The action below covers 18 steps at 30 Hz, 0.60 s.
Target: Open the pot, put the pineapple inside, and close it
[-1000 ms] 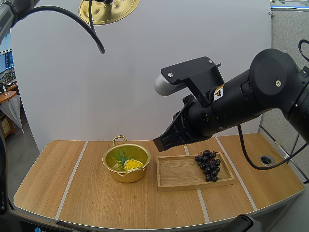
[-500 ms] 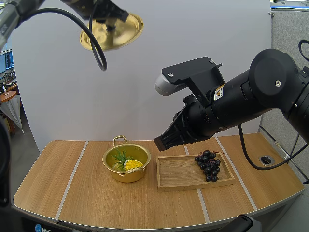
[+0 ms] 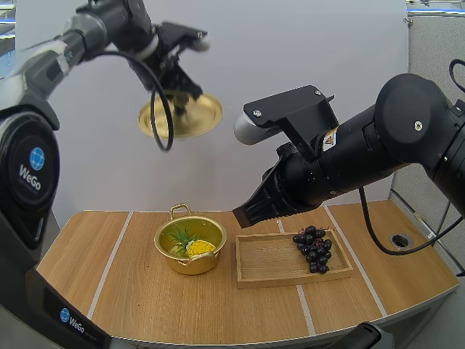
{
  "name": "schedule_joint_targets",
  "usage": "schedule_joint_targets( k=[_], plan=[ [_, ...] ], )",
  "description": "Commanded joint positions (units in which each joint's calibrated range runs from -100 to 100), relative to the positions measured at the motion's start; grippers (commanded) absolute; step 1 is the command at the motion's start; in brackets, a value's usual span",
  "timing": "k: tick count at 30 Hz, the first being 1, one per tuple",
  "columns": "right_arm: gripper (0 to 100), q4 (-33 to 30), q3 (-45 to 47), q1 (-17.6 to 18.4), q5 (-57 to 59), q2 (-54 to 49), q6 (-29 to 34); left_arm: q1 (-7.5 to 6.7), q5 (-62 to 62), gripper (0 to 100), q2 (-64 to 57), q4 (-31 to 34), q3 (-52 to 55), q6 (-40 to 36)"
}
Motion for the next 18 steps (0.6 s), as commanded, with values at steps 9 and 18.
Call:
schedule_joint_targets(
  k=[9,18],
  plan=[
    [0,-1.3,0.1,-0.2,0.2,-0.7,-0.1,-0.23,-7.7,0,0.2,-1.5,26.0,7.6],
    [0,-1.3,0.1,-0.2,0.2,-0.7,-0.1,-0.23,-28.9,0,0.7,-2.4,38.9,12.6]
  ],
)
